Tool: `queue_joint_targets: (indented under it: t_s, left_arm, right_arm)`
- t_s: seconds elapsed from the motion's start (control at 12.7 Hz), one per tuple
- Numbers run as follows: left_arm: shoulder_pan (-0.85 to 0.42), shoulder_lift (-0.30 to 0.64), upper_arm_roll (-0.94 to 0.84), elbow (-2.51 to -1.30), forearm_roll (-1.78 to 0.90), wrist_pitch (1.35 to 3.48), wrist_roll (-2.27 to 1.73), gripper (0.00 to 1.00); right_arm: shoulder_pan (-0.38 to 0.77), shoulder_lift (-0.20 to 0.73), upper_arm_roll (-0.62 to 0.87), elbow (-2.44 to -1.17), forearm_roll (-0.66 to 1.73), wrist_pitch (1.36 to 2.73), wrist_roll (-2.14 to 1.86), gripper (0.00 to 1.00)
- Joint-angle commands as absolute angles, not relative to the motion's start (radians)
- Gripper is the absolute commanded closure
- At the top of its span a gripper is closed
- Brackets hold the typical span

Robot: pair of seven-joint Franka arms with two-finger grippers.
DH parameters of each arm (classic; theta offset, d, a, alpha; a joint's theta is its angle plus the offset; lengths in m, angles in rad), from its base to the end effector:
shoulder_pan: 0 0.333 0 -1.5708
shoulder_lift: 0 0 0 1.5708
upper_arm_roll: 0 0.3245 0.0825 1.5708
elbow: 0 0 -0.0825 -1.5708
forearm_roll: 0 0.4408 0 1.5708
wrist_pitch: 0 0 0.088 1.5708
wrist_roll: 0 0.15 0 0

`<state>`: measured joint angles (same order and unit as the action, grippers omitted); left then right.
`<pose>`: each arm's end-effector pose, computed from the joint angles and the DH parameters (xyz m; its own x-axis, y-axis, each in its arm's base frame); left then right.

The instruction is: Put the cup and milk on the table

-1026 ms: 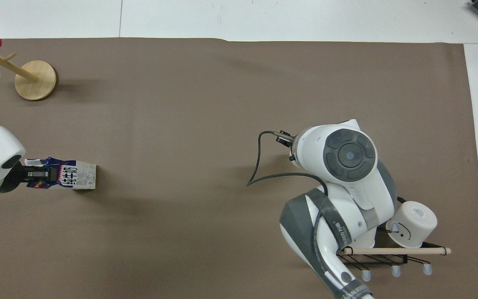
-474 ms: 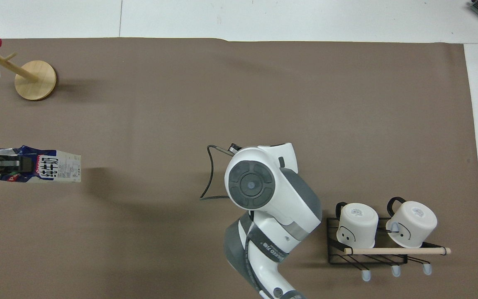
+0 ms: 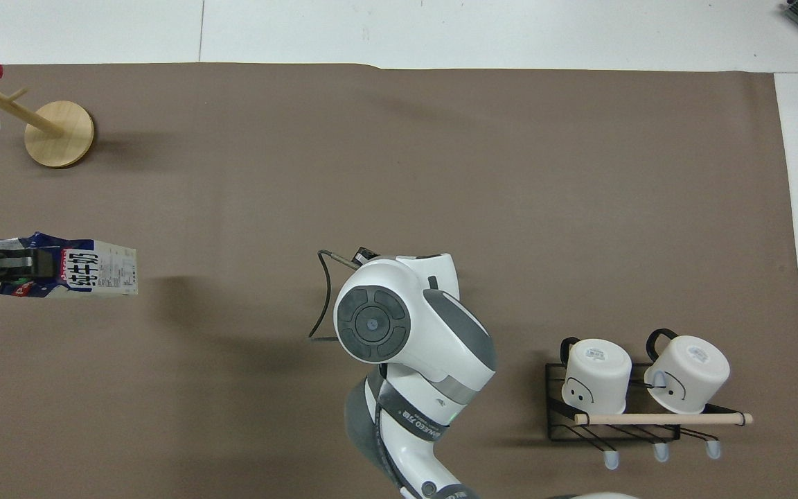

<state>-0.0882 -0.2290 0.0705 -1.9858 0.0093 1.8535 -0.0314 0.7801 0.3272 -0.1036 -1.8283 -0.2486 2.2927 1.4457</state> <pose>0.5573 -0.0067 0.5262 0.9953 0.0109 0.0958 0.0100 -0.9999 0.0099 0.5557 0.4328 0.3057 0.7877 -0.5631 0.2501 -0.5613 -0.8232 -0.0854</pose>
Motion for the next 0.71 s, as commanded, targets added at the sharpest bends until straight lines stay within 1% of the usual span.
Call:
queue_joint_targets:
  t_s: [0.0,0.63]
  left_arm:
    - [-0.103,-0.222,0.078,-1.965,0.012,1.830,-0.049,0.59]
    - [-0.101,-0.224,0.078,-1.967,0.012,1.821,-0.055,0.60]
  right_arm:
    - [0.798,0.357,-0.107,-1.819,-0.308,2.313,1.524,1.00]
    - [0.792,0.361,-0.103,-1.858,-0.305,2.382,1.523,1.00]
